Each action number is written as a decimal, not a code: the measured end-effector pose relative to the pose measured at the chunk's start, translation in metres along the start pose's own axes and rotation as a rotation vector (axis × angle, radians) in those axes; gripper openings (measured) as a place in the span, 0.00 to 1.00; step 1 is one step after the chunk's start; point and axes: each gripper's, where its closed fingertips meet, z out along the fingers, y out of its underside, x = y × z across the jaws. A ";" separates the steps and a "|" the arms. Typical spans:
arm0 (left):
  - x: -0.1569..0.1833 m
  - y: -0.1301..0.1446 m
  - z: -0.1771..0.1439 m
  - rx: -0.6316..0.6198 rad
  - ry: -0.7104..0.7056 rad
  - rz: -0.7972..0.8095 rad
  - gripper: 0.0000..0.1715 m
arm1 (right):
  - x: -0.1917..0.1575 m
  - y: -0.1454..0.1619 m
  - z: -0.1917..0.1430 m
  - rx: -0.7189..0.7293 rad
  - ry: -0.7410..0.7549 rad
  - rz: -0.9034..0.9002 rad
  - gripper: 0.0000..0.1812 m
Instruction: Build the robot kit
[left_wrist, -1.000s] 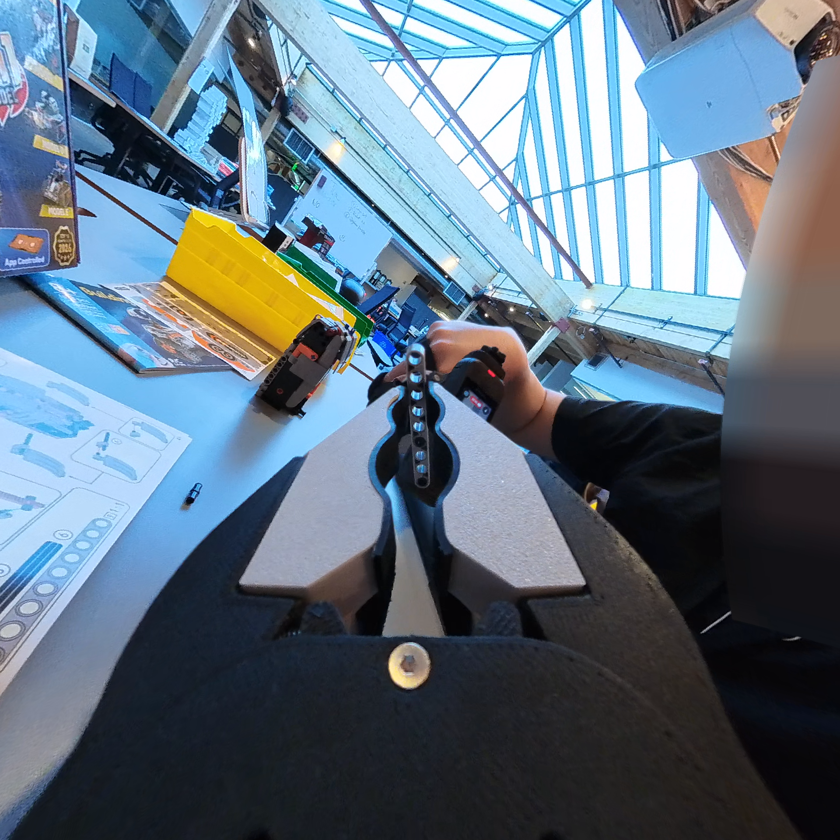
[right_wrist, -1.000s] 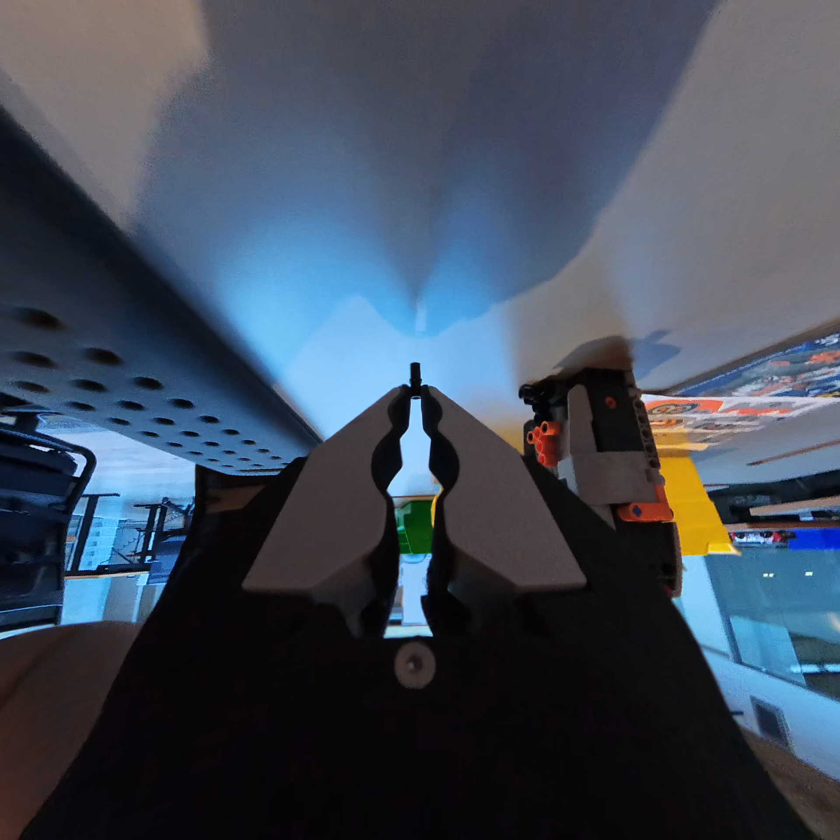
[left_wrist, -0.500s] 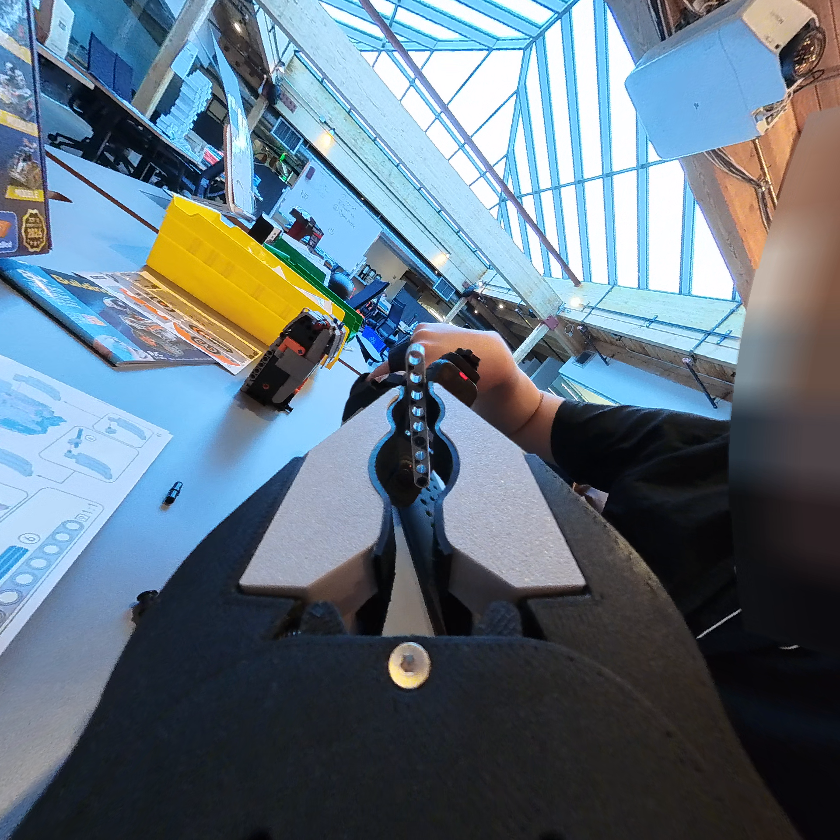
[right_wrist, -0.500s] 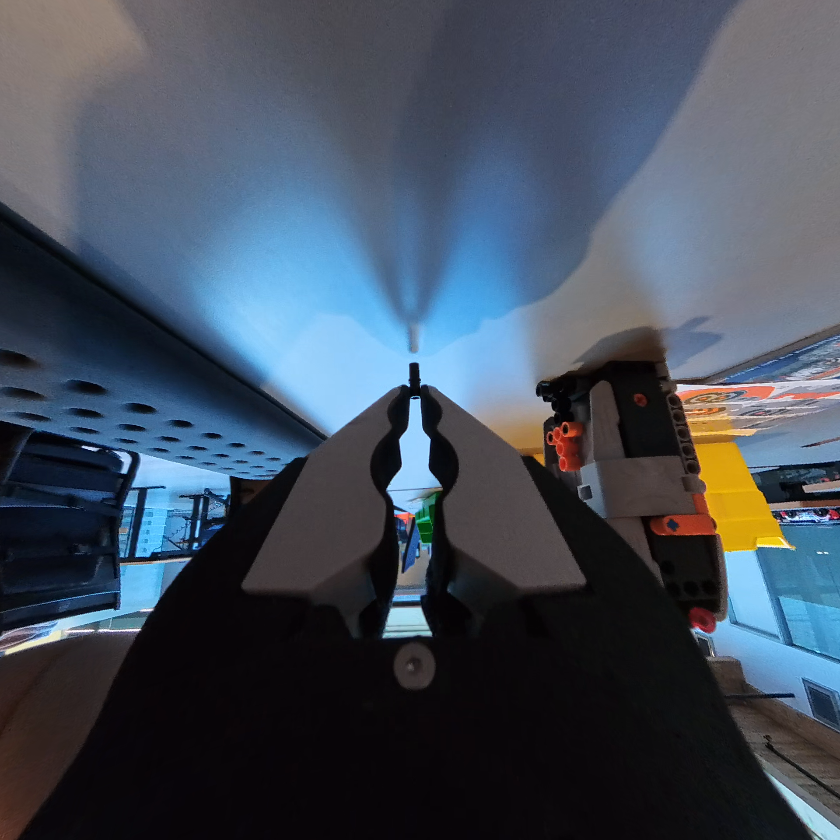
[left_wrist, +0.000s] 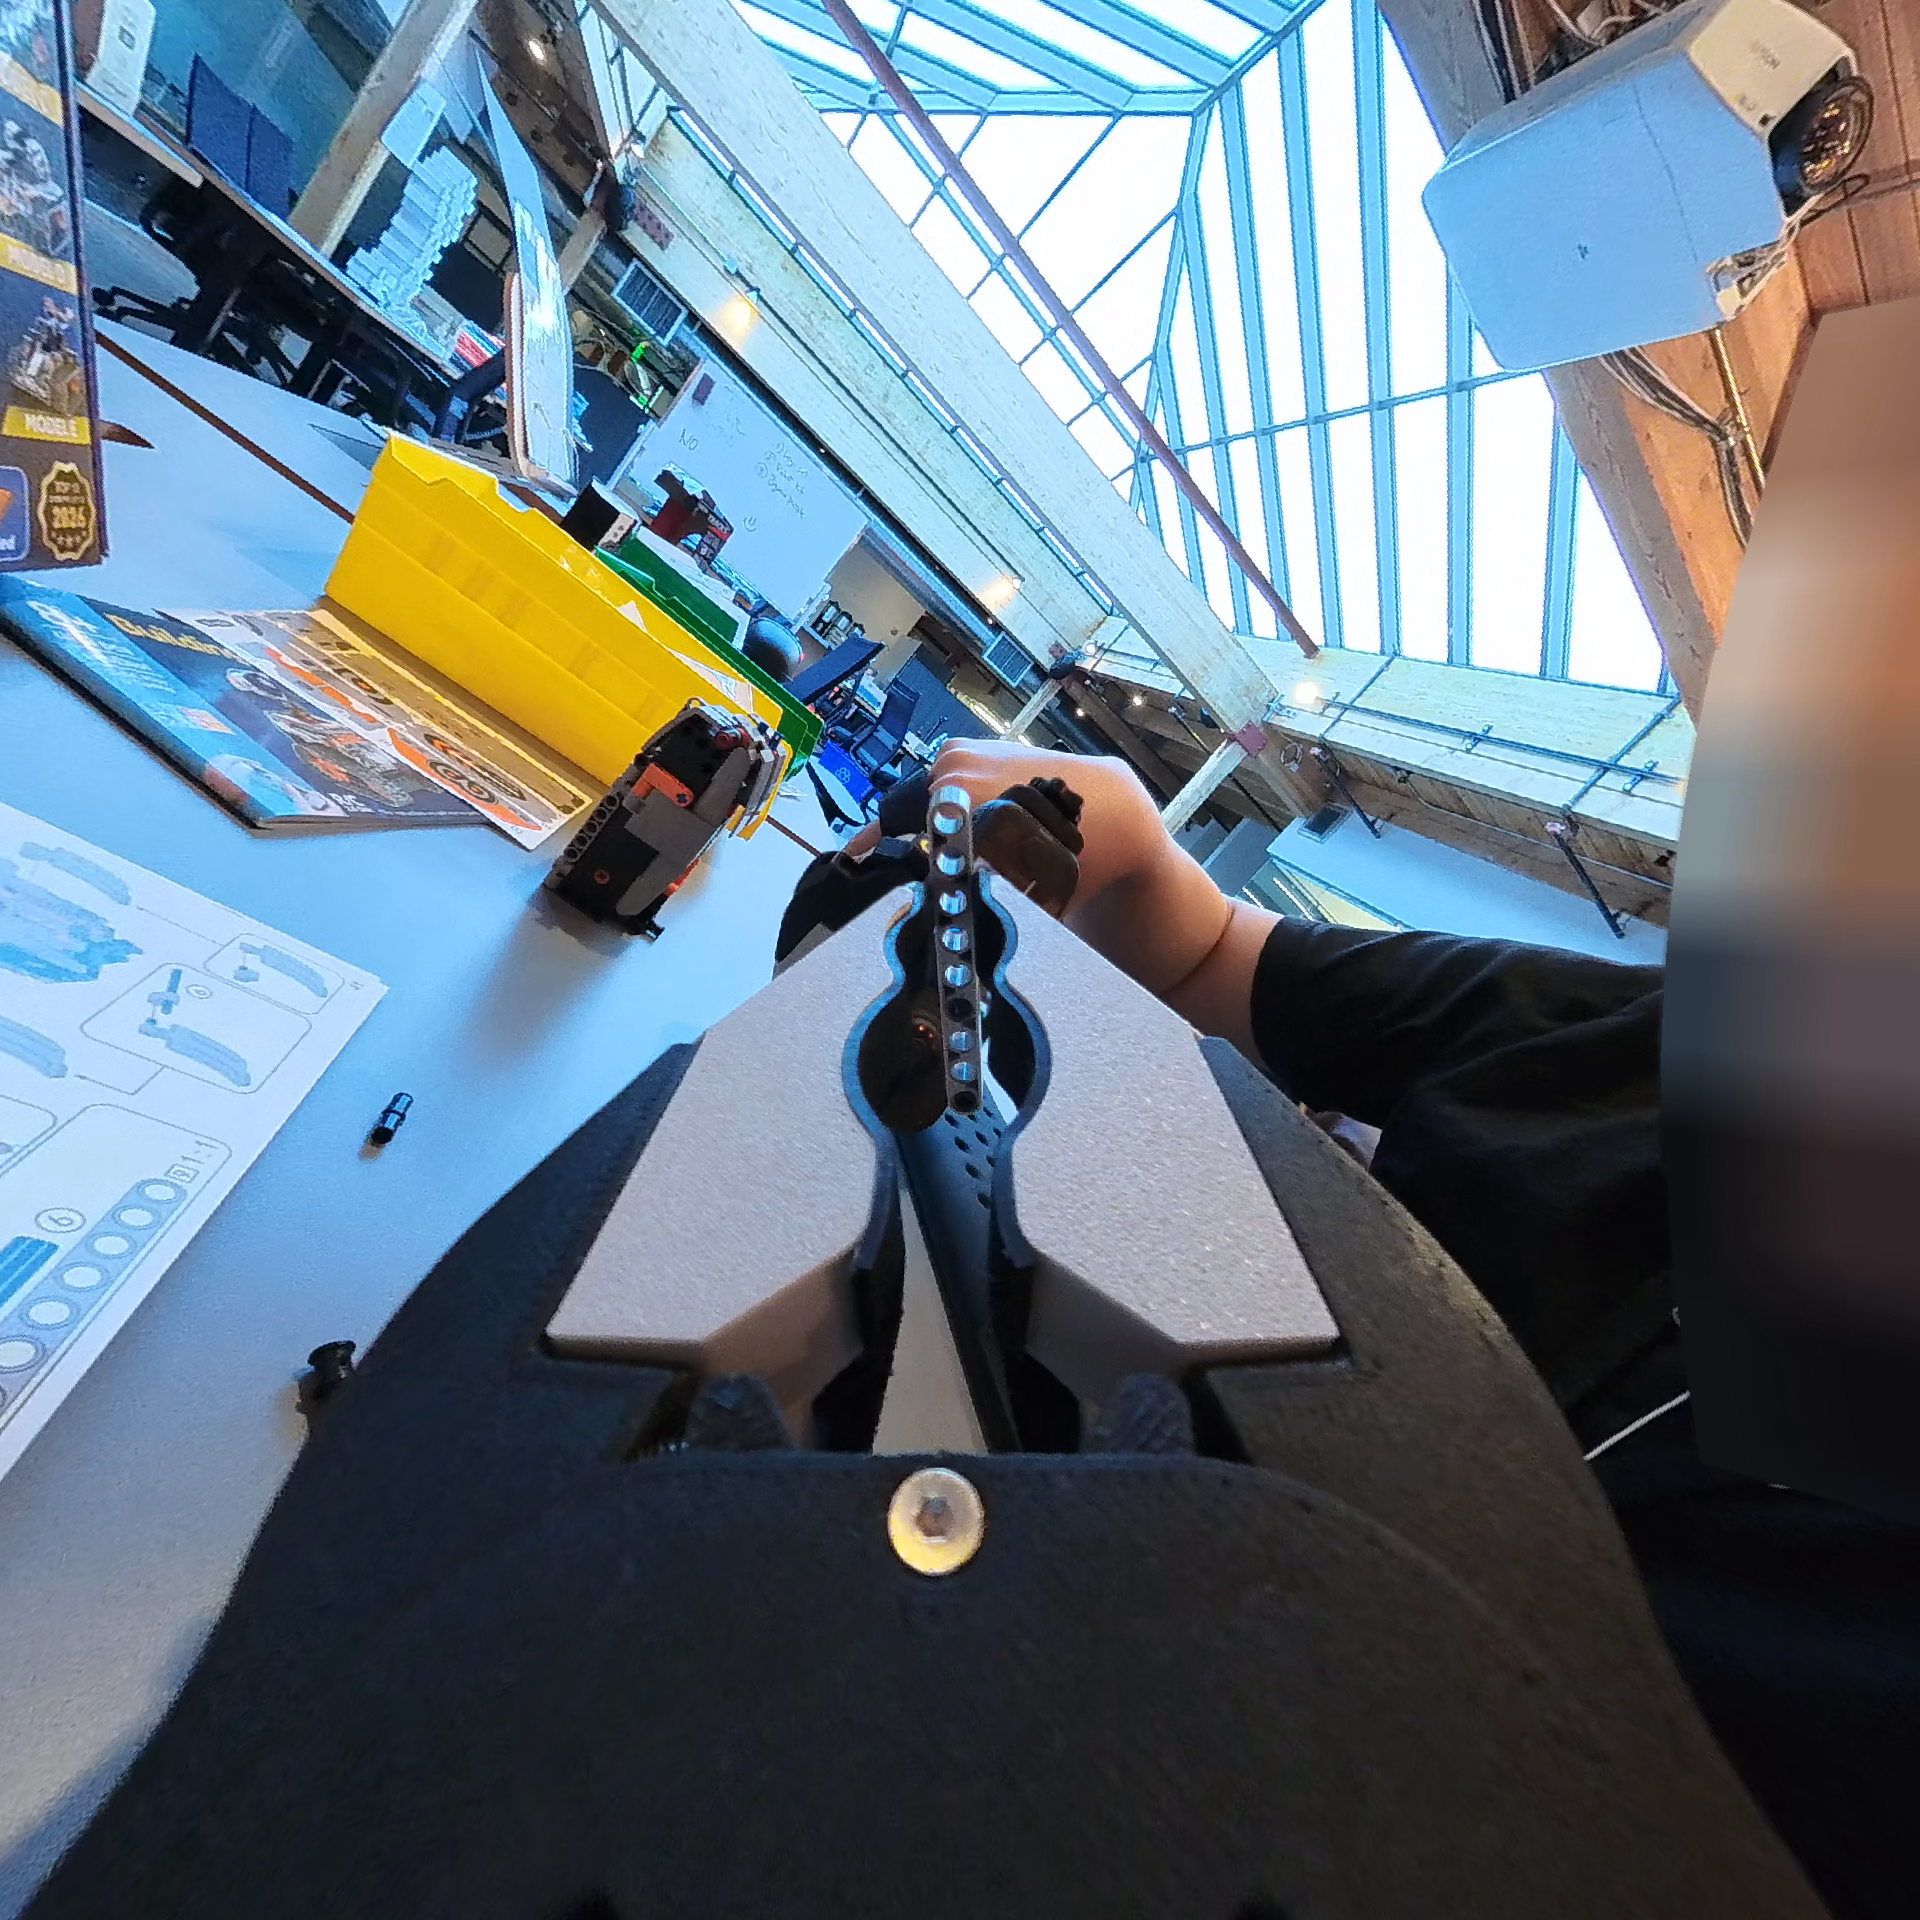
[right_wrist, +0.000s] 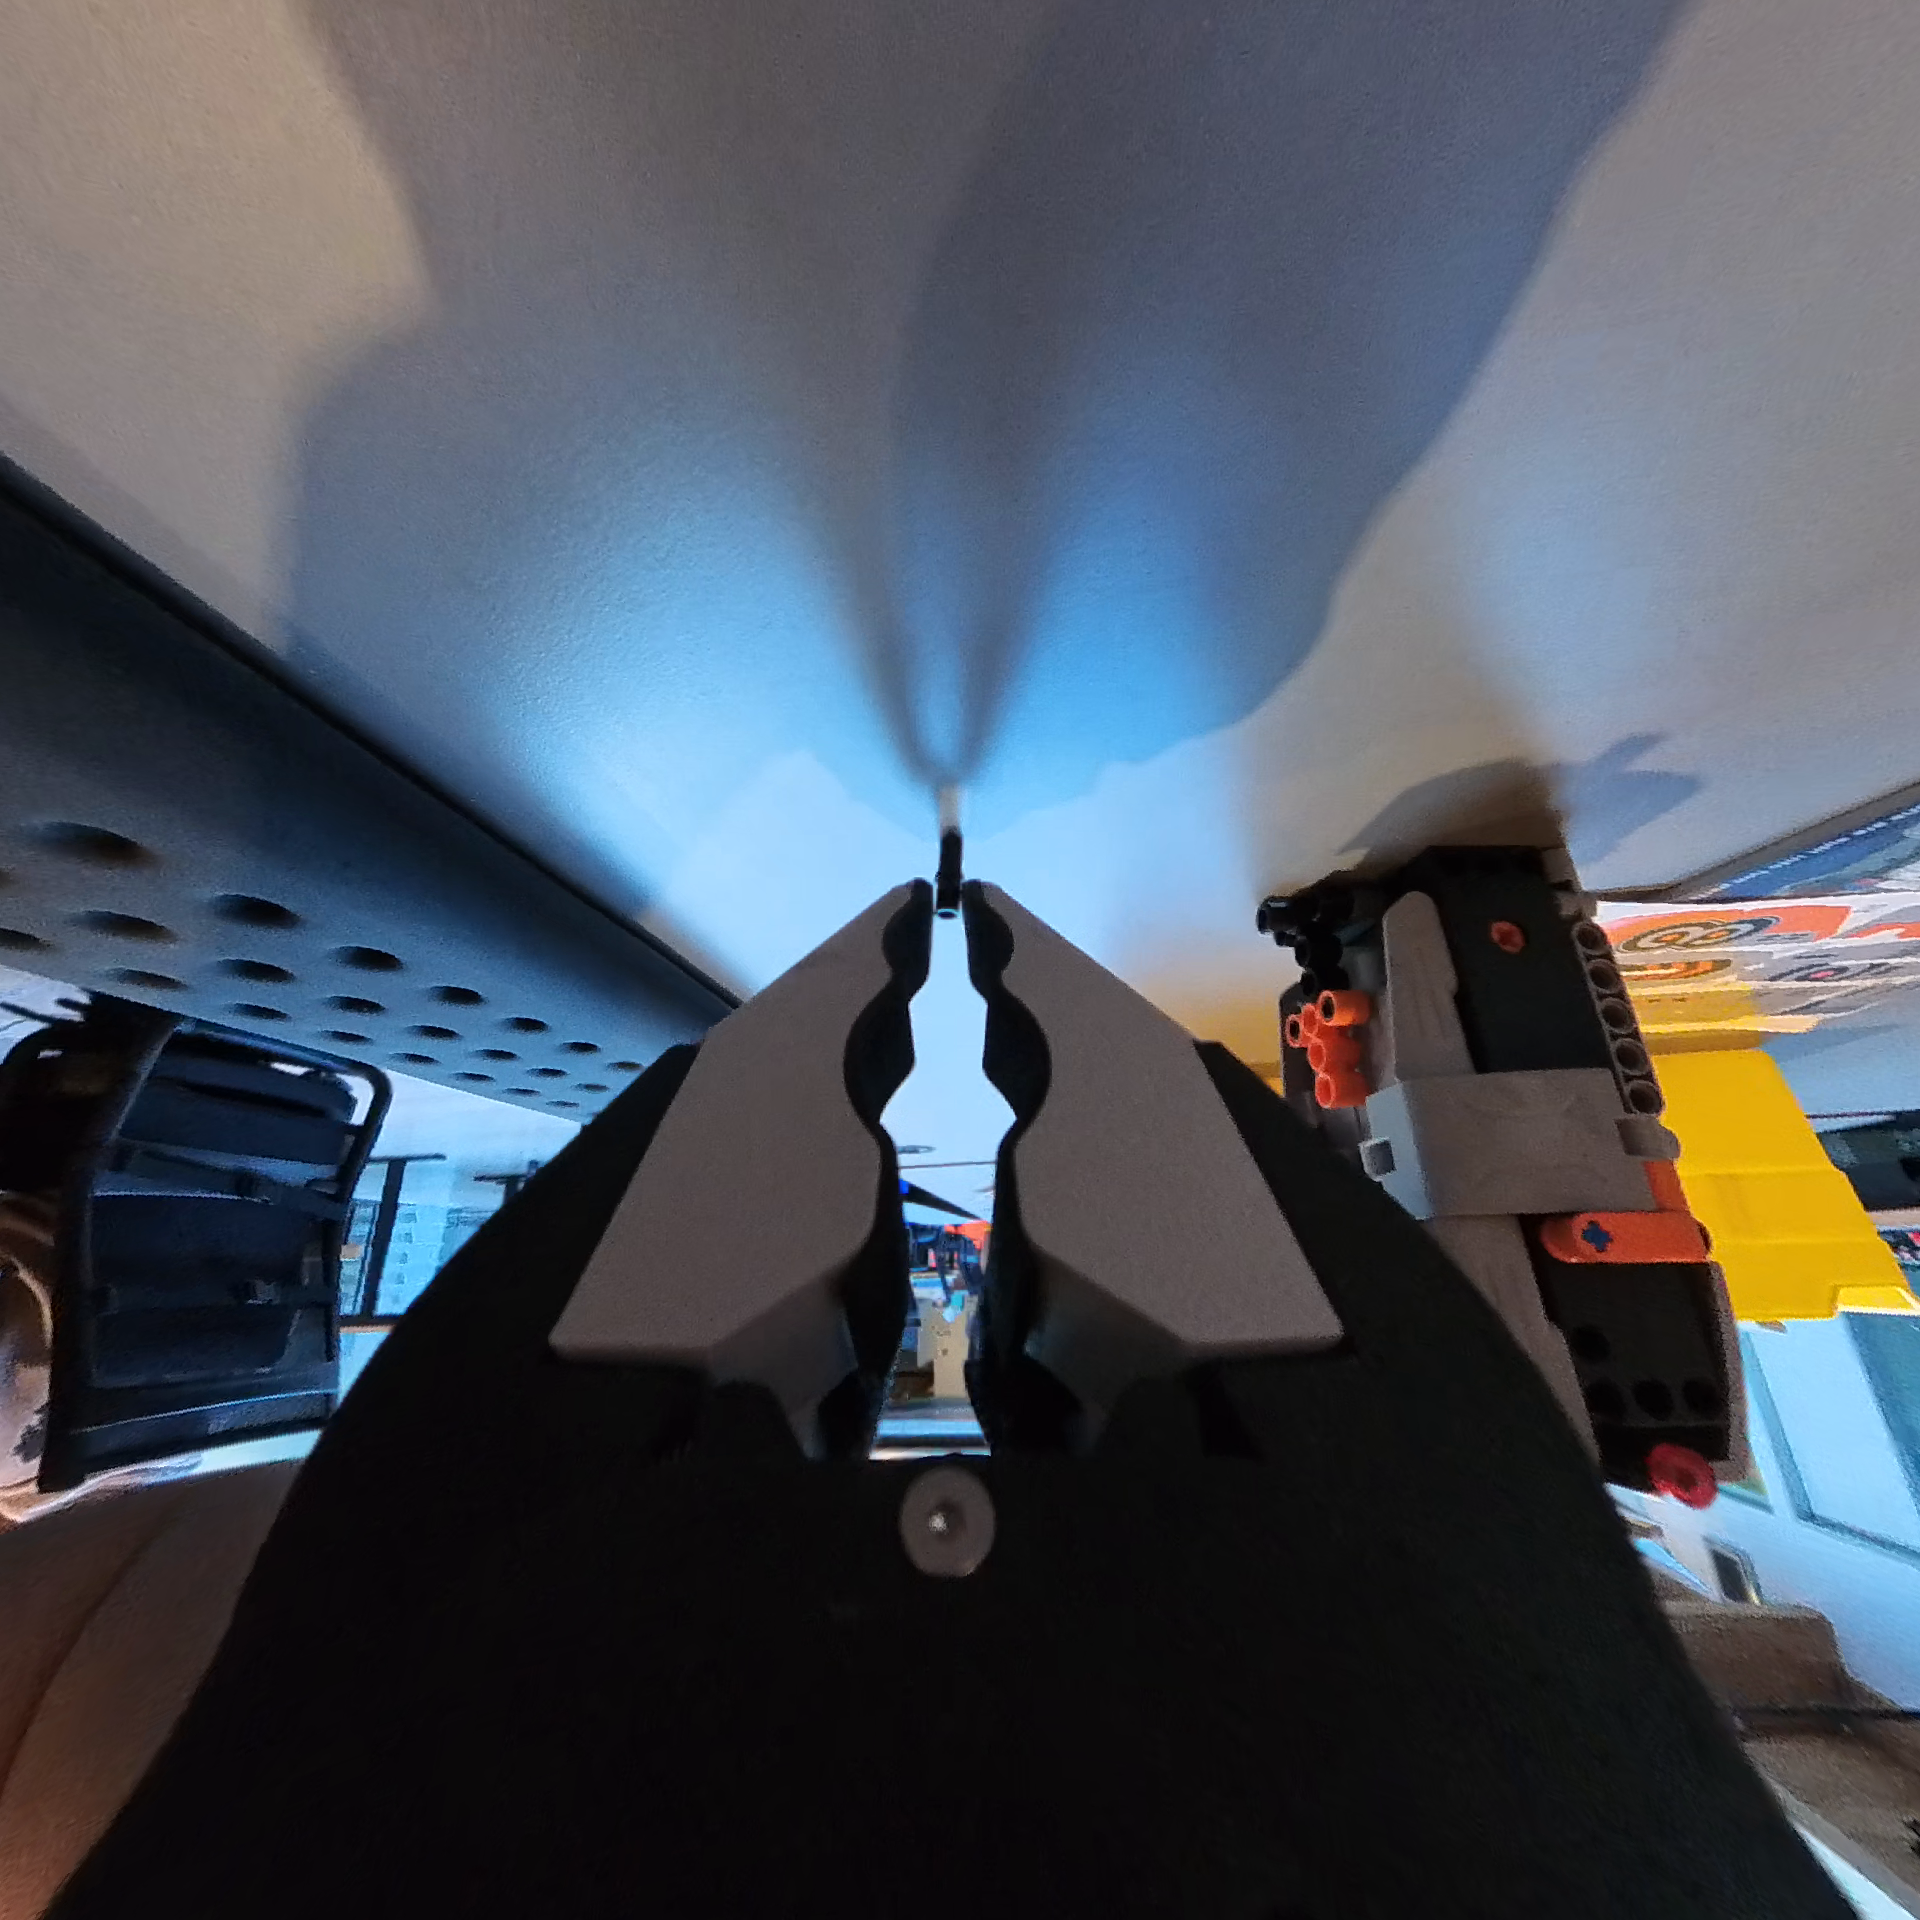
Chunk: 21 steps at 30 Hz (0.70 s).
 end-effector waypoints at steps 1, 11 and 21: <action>0.000 0.000 0.000 -0.002 -0.001 -0.001 0.01 | -0.001 0.000 0.000 0.002 -0.008 -0.001 0.03; -0.001 0.003 0.000 -0.013 0.006 -0.012 0.01 | 0.007 -0.002 -0.016 0.100 0.058 0.008 0.06; 0.001 0.002 0.001 -0.013 0.017 -0.018 0.02 | 0.011 0.018 -0.101 1.156 0.169 0.256 0.18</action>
